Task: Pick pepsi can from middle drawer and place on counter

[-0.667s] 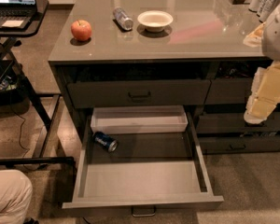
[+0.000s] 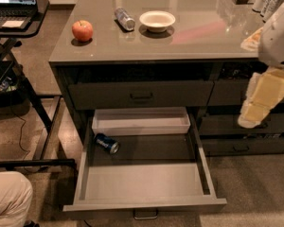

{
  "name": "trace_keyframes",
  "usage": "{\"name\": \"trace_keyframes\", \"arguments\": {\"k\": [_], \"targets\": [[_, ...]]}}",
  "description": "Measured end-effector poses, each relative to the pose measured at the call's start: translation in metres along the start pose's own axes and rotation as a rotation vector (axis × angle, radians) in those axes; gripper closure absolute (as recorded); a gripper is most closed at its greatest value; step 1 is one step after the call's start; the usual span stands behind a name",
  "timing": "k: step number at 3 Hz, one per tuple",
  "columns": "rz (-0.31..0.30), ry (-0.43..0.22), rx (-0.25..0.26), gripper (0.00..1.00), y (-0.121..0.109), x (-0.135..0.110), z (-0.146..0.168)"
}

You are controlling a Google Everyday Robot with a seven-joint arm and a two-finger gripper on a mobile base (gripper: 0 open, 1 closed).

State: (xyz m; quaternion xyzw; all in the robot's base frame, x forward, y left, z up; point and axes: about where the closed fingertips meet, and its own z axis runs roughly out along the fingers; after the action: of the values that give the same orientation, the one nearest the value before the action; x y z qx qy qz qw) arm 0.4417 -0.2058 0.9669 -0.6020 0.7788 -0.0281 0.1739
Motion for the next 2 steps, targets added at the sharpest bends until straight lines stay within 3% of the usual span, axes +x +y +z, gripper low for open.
{"name": "trace_keyframes", "arguments": {"k": [1,2], "targets": [[0.064,-0.077,-0.021,0.00,0.014,-0.021,0.043],[0.135,-0.148,-0.073,0.00,0.030,-0.050,0.116]]}}
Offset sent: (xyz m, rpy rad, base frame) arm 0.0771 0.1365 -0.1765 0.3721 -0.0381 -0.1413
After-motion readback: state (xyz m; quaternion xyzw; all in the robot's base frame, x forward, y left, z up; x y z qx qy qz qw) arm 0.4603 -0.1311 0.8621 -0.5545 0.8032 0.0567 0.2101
